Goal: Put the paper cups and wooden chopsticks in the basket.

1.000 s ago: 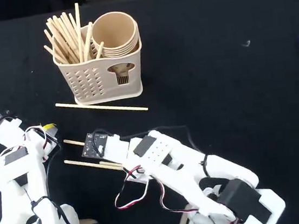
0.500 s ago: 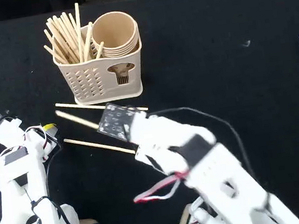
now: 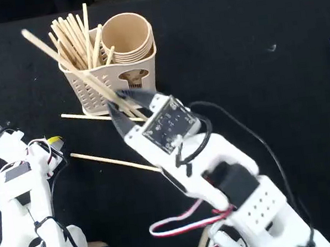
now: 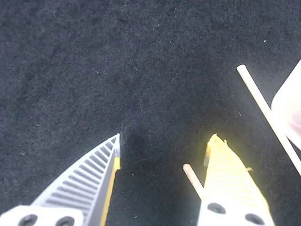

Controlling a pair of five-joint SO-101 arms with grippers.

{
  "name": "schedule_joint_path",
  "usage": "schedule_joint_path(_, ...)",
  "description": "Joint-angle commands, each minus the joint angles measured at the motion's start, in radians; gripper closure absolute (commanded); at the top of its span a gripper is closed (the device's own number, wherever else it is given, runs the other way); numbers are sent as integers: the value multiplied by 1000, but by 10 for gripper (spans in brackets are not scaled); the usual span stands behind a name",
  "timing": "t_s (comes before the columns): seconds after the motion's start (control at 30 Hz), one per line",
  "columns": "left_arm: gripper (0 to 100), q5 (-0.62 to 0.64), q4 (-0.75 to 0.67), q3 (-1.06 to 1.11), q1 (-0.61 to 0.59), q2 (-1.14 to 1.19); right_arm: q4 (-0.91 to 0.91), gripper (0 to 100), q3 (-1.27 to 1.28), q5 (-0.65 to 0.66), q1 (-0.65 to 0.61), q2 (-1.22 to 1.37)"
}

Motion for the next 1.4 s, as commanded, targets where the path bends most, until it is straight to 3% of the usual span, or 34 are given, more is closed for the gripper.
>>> schedule_joint_path(0.0,713,5,-18,-12,4,-15,-219,988,-94,-9,-9,88)
schedule_joint_path(0.23,713,5,-20,-13,5,-15,-307,987,-364,-11,-9,335)
schedule_joint_path(0.43,713,5,-20,-13,4,-15,-304,987,-624,-137,-2,549)
schedule_joint_path(0.57,713,5,-20,-13,2,-15,-308,987,-722,-150,-2,680)
schedule_joint_path(0.93,713,5,-20,-13,7,-15,-310,987,-748,-149,95,957)
schedule_joint_path(1.37,713,3,-20,-13,7,-15,-310,986,-664,-155,63,1010)
